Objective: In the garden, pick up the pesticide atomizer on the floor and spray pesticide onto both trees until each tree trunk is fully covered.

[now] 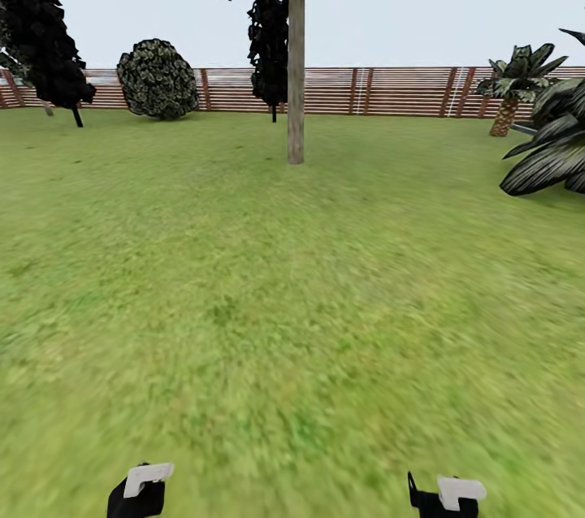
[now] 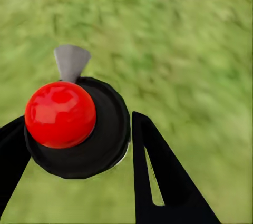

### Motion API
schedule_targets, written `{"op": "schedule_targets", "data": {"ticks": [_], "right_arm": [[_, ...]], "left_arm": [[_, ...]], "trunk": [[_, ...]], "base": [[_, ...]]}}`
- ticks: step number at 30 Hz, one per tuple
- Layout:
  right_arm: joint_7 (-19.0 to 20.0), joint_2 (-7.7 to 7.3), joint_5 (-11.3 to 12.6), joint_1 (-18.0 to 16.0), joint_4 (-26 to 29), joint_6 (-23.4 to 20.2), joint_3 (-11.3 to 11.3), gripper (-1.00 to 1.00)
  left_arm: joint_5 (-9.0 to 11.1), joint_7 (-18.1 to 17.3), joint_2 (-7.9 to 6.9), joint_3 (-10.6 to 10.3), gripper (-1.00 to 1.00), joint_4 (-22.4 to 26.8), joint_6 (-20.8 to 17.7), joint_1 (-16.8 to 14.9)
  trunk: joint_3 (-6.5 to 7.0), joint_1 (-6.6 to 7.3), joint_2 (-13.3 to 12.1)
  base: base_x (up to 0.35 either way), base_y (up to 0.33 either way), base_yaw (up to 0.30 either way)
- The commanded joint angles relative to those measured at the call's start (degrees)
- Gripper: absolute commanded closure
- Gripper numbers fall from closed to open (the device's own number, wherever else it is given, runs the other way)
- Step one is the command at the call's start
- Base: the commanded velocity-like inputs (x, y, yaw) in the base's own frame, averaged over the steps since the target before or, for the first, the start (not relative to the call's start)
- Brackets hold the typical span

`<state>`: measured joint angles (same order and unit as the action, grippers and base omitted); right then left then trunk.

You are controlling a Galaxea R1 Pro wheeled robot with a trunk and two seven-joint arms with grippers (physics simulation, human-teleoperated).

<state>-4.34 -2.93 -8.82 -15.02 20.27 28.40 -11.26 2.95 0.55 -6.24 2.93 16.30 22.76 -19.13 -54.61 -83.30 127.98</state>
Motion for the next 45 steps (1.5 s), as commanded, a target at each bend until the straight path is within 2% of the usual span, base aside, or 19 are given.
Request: {"op": "schedule_targets", "data": {"ticks": [1, 45], "right_arm": [[-0.23, 0.03, -0.63, -0.03, -0.06, 0.16, -0.24, -1.00], [-0.23, -0.02, -0.67, -0.04, -0.06, 0.14, -0.24, -1.00]], "left_arm": [[0.30, -0.03, 0.00, -0.02, 1.00, -0.04, 0.18, -0.03], [0.30, -0.03, 0.00, 0.00, 1.00, -0.04, 0.18, -0.03]], "trunk": [[-0.05, -0.02, 0.02], [-0.05, -0.02, 0.02]], "base": [[0.337, 0.000, 0.000], [0.337, 0.000, 0.000]]}}
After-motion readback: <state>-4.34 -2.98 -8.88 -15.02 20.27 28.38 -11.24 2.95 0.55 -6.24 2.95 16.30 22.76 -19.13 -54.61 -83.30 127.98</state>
